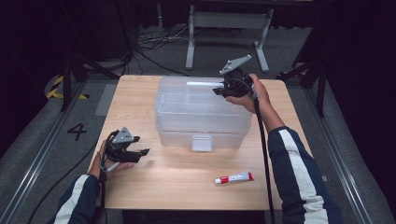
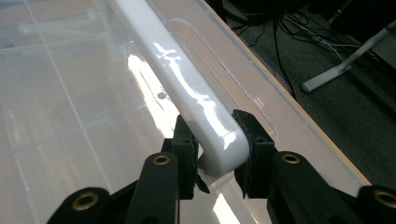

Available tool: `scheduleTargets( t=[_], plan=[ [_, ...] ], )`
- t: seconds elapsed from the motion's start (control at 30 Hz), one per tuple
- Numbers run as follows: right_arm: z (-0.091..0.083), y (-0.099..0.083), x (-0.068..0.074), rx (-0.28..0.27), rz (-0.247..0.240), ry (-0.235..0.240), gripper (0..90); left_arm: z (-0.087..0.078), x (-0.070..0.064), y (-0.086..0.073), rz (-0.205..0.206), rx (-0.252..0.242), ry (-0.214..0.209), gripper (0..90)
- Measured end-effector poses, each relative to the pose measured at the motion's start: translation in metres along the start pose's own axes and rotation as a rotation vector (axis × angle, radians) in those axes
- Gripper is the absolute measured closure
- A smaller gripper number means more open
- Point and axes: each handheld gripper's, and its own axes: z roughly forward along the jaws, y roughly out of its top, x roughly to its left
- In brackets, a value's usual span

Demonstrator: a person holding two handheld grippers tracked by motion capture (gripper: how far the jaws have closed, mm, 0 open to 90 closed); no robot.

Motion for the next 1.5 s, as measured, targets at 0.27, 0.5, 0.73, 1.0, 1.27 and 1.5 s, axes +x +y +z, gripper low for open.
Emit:
scheduleTargets(
  t=[0.27, 0.5, 0.73, 1.0, 1.27, 1.5],
  plan=[
    [-0.001, 0.004, -0.003, 0.006, 0.006, 0.002, 71.5, -0.01, 0.003, 0.03, 0.021, -0.071, 0.009, 43.3],
    [-0.002, 0.008, -0.006, 0.004, 0.013, -0.018, 70.9, -0.012, 0.002, 0.047, 0.029, -0.119, -0.002, 62.9],
    [-0.002, 0.011, -0.009, 0.008, 0.019, -0.02, 70.7, -0.008, -0.002, 0.055, 0.055, -0.134, -0.016, 77.6],
    [-0.003, 0.016, -0.012, 0.017, 0.02, -0.027, 70.5, -0.001, -0.004, 0.064, 0.057, -0.162, -0.012, 87.9],
    [-0.005, 0.019, -0.013, 0.029, 0.025, -0.041, 70.4, 0.004, -0.003, 0.074, 0.056, -0.2, -0.013, 89.3],
    [-0.01, 0.021, -0.013, 0.023, 0.014, -0.049, 68.1, 0.001, 0.0, 0.073, 0.068, -0.211, -0.028, 88.3]
  ],
)
